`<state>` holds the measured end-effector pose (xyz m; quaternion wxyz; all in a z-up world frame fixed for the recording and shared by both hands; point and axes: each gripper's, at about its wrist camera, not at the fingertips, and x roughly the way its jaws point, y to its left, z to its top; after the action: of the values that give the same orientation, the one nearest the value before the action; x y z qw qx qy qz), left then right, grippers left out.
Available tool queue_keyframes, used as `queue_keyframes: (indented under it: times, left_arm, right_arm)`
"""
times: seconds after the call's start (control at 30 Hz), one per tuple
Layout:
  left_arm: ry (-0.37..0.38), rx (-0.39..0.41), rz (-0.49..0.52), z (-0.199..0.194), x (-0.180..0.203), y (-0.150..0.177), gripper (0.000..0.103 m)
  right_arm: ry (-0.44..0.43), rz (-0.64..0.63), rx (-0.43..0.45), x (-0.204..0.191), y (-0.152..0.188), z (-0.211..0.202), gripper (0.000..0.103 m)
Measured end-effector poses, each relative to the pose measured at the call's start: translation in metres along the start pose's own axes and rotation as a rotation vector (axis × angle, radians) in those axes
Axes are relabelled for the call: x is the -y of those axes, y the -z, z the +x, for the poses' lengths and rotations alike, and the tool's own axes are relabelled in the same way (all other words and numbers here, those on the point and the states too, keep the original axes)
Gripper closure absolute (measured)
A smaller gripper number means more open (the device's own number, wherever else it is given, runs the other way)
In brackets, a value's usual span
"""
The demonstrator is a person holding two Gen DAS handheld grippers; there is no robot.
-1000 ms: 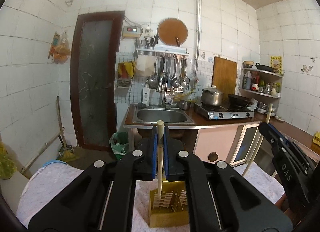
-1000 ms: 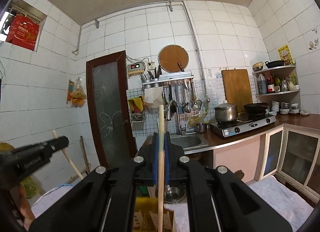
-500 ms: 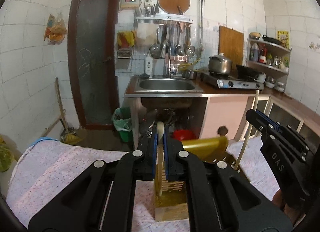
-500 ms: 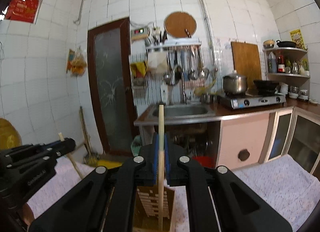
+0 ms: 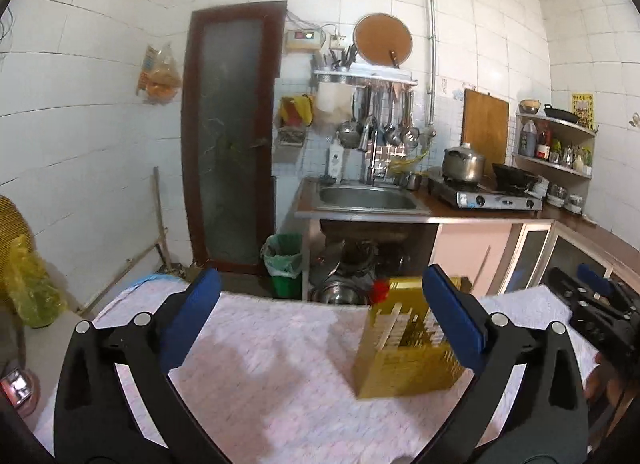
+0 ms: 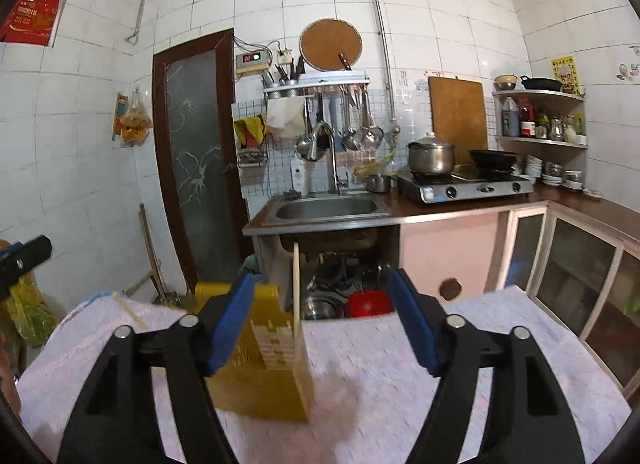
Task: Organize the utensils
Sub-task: 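Lower the chopsticks into the yellow holder and open both grippers, then move both grippers back down to the remaining chopsticks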
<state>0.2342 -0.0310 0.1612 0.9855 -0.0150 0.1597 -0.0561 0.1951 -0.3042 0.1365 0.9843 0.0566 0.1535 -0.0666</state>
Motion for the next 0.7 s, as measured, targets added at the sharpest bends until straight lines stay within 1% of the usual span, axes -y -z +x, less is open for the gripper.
queue_keyframes:
  times: [0.1,0.17,0.27,0.37,0.5,0.7]
  left_arm:
    - [0.045,-0.061,0.008,-0.012,-0.008,0.016,0.005]
    - [0.049,-0.082,0.017,-0.018,-0.010,0.030,0.005]
    - [0.033,-0.107,0.029,-0.025,-0.012,0.053,0.005]
    - [0.011,-0.159,0.055,-0.025,-0.012,0.080,0.005]
    - [-0.005,-0.220,0.061,-0.020,-0.016,0.109,0.005]
    - [-0.028,-0.313,0.057,-0.007,-0.018,0.147,0.005]
  right_arm:
    - [0.003,0.020,-0.034,0.007,0.012,-0.018,0.029]
    - [-0.012,0.048,-0.068,0.013,0.026,-0.027,0.029]
    - [-0.007,0.060,-0.110,0.017,0.049,-0.033,0.029]
    - [-0.002,0.060,-0.155,0.016,0.072,-0.036,0.029]
    - [0.016,0.030,-0.208,0.010,0.104,-0.035,0.029]
    - [0.023,0.027,-0.276,0.006,0.134,-0.028,0.029]
